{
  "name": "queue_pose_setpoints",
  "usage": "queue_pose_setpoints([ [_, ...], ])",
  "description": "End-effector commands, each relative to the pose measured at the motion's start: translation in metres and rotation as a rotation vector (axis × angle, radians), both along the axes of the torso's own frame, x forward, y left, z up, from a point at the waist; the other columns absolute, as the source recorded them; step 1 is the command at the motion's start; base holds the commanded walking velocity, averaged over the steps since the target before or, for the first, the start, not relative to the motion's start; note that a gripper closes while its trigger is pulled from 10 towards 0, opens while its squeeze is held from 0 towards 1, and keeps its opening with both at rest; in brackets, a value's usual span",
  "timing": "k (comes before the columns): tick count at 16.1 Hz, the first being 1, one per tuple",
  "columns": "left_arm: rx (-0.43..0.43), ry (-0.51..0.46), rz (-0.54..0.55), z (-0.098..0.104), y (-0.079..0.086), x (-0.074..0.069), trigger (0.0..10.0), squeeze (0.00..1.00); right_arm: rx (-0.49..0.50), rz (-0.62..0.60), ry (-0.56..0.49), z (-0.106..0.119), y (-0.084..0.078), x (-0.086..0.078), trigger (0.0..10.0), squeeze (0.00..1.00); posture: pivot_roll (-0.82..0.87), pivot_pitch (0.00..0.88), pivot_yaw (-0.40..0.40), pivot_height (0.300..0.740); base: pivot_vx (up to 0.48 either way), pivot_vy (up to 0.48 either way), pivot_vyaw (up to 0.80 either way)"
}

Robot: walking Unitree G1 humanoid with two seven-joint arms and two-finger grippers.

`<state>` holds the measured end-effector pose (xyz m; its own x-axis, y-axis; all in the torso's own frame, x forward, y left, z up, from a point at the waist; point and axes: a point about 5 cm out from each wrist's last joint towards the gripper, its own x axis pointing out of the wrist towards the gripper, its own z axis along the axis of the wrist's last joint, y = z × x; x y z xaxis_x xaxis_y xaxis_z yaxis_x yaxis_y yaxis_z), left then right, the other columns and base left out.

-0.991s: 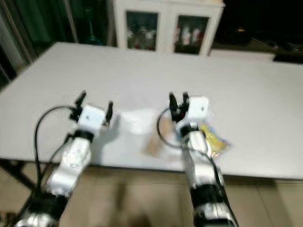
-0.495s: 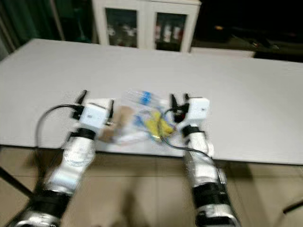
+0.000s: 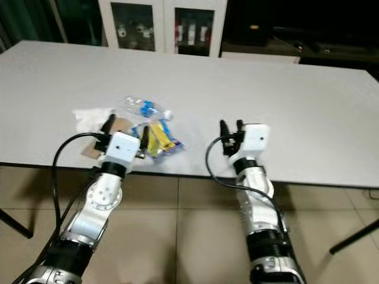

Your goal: Picking trash to rubbish bin

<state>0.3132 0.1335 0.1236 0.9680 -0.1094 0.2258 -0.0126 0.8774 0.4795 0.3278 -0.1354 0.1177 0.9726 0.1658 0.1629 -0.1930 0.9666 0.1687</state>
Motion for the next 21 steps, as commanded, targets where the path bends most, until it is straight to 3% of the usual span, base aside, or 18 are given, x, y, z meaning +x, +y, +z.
queue_pose_setpoints([
  [1, 0.003, -0.018, 0.011, 0.006, 0.004, 0.003, 10.0, 0.00, 0.004, 0.018, -0.014, 0.005, 0.004, 0.002, 10.0, 0.00, 0.01, 0.028, -0.054, 0.740, 0.000, 0.000, 0.00],
  [5, -0.009, 0.019, 0.007, 0.001, 0.002, 0.004, 10.0, 0.00, -0.006, 0.019, 0.007, 0.001, 0.003, 0.002, 10.0, 0.00, 0.02, 0.029, -0.054, 0.740, 0.000, 0.000, 0.00],
  [6, -0.054, 0.042, -0.001, -0.002, 0.000, 0.005, 10.0, 0.00, -0.005, 0.020, 0.010, 0.001, 0.003, 0.001, 10.0, 0.00, 0.02, 0.029, -0.054, 0.740, 0.000, 0.000, 0.00],
  [7, -0.110, 0.088, -0.006, -0.007, -0.001, 0.007, 10.0, 0.25, -0.003, 0.021, 0.011, 0.001, 0.004, 0.001, 10.0, 0.00, 0.01, 0.030, -0.055, 0.740, 0.000, 0.000, 0.00],
  [8, -0.212, 0.171, -0.018, -0.017, -0.004, 0.009, 10.0, 1.00, -0.002, 0.024, 0.011, 0.001, 0.004, 0.001, 10.0, 0.00, 0.01, 0.030, -0.053, 0.740, 0.000, 0.000, 0.00],
  [12, -0.500, 0.234, -0.041, -0.016, -0.013, 0.018, 10.0, 1.00, -0.001, 0.022, 0.011, 0.001, 0.004, 0.001, 10.0, 0.00, 0.01, 0.031, -0.054, 0.740, 0.000, 0.000, 0.00],
  [15, -0.579, 0.251, -0.049, -0.012, -0.018, 0.027, 10.0, 1.00, 0.002, 0.025, 0.006, 0.003, 0.005, 0.001, 10.0, 0.00, 0.00, 0.026, -0.056, 0.740, 0.000, 0.000, 0.00],
  [16, -0.567, 0.246, -0.065, -0.008, -0.023, 0.030, 10.0, 0.00, 0.002, 0.027, 0.005, 0.003, 0.005, 0.001, 10.0, 0.00, 0.00, 0.025, -0.056, 0.740, 0.000, 0.000, 0.00],
  [19, -0.557, 0.254, -0.056, 0.001, -0.031, 0.043, 10.0, 0.00, 0.061, 0.101, 0.032, 0.005, 0.013, 0.002, 10.0, 0.00, 0.00, 0.025, -0.059, 0.740, 0.000, 0.000, 0.00],
  [21, -0.520, 0.253, -0.073, 0.005, -0.036, 0.048, 10.0, 0.00, 0.018, 0.231, 0.029, 0.006, 0.026, -0.001, 10.0, 0.00, 0.00, 0.025, -0.059, 0.740, 0.000, 0.000, 0.00],
])
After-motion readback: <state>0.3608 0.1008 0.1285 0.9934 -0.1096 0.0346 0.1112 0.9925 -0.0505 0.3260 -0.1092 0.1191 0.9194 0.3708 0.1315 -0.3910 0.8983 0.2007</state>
